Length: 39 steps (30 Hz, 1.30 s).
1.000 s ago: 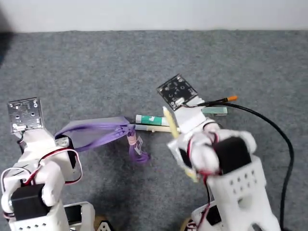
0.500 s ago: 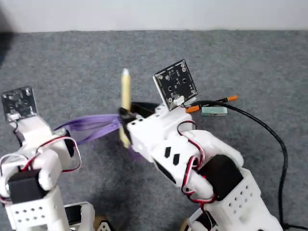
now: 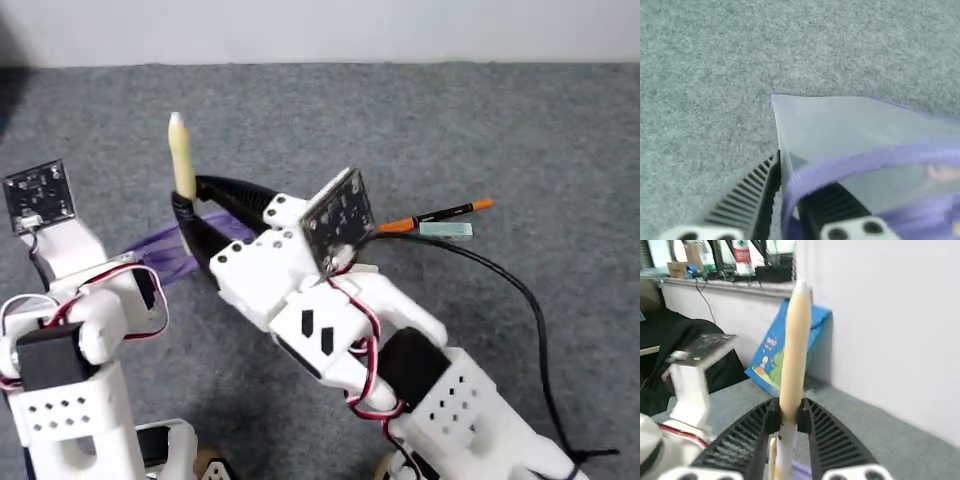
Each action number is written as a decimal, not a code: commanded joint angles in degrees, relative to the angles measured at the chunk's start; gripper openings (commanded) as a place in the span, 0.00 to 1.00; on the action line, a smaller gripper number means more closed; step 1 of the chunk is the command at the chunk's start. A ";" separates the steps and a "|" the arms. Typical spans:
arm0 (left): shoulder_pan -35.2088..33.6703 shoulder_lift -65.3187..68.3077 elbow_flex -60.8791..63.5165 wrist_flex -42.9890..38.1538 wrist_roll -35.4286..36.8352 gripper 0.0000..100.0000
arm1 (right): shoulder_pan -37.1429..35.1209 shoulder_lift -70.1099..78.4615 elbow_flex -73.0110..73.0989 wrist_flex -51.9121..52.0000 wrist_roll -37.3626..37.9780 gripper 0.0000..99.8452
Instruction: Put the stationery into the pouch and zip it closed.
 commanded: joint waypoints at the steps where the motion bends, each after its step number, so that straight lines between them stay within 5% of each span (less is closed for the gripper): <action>1: 0.09 0.53 -1.71 -1.05 0.97 0.01 | -0.40 -1.10 1.14 -4.18 1.58 0.01; 20: 0.09 0.53 -1.71 -1.14 0.97 0.01 | -0.31 3.03 7.38 -7.16 3.34 0.05; 25: 0.09 0.53 -1.71 -1.14 0.97 0.01 | -0.04 1.98 6.33 -0.31 3.25 0.20; 30: 0.09 0.53 -1.71 -1.14 0.97 0.01 | 0.31 0.22 0.09 6.81 -0.18 0.16; 39: 0.09 0.53 -1.71 -1.14 0.97 0.01 | 19.56 -1.19 -4.66 23.60 -0.26 0.14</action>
